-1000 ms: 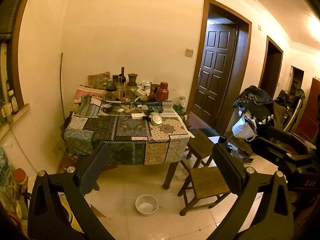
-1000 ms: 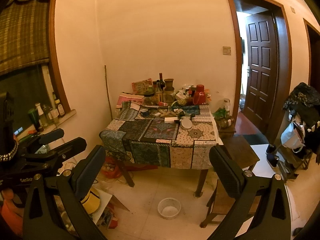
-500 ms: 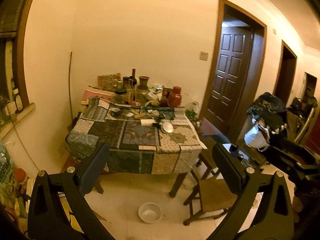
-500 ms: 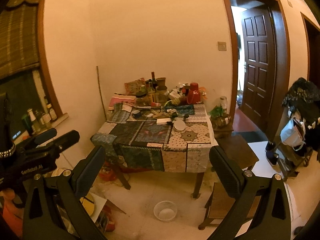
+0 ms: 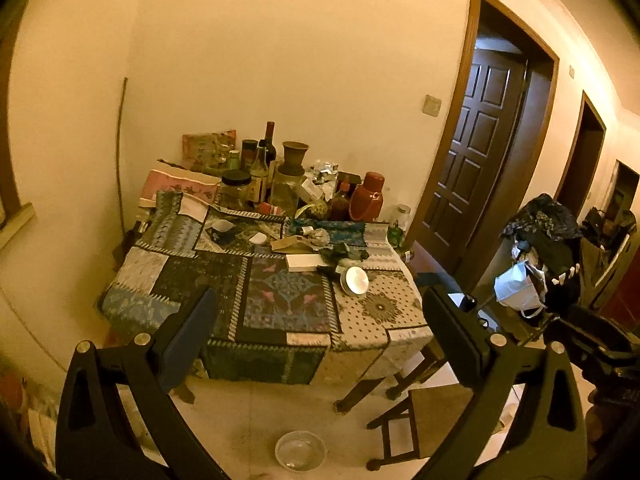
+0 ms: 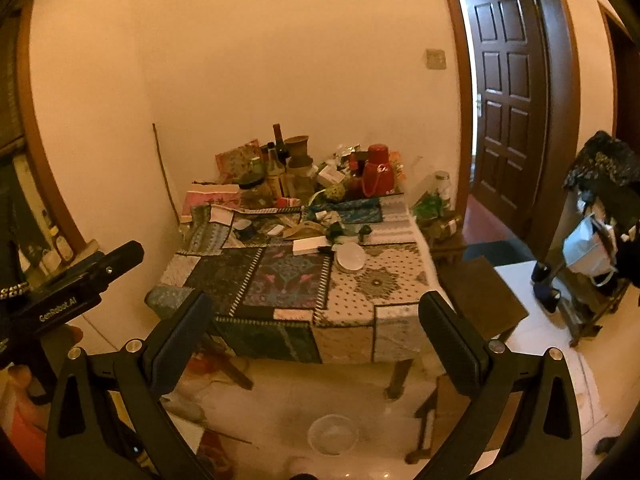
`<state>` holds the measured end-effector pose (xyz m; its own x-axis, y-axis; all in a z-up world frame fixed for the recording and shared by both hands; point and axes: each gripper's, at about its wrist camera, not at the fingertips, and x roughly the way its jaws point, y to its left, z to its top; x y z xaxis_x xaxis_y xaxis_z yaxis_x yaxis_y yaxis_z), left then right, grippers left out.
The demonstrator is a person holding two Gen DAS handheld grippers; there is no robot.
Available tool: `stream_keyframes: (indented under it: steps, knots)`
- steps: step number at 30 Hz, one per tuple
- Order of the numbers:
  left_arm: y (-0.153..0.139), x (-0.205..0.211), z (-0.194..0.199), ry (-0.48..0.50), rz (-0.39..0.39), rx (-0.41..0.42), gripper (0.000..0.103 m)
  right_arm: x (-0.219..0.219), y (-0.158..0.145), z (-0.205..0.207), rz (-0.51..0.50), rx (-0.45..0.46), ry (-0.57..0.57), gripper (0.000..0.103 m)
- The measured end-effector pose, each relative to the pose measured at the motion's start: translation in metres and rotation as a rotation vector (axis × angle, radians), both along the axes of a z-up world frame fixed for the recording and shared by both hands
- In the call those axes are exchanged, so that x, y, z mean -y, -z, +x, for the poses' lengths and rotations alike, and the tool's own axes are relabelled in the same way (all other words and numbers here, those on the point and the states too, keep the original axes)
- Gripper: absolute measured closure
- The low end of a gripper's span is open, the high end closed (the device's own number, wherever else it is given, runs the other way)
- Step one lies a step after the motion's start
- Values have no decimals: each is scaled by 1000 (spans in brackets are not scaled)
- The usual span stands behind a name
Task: Collect trash
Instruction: 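Move both tools forward over the table toward the items, then grasp the round silver tin with the right tool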
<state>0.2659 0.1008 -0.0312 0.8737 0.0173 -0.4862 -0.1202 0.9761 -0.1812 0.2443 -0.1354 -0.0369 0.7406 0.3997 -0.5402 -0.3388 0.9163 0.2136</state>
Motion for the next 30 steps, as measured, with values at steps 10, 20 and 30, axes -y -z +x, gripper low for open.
stream_keyframes:
  steps: [10,20,30]
  knots:
    - [15,-44,92,40,31,-34,2,-46,17,70,-16,-74,54,0]
    - [53,-52,168,41,-2,-146,12,-61,60,152,-24,-202,35,0]
    - [98,-42,247,-82,-47,-295,12,-52,138,266,-29,-415,-87,0]
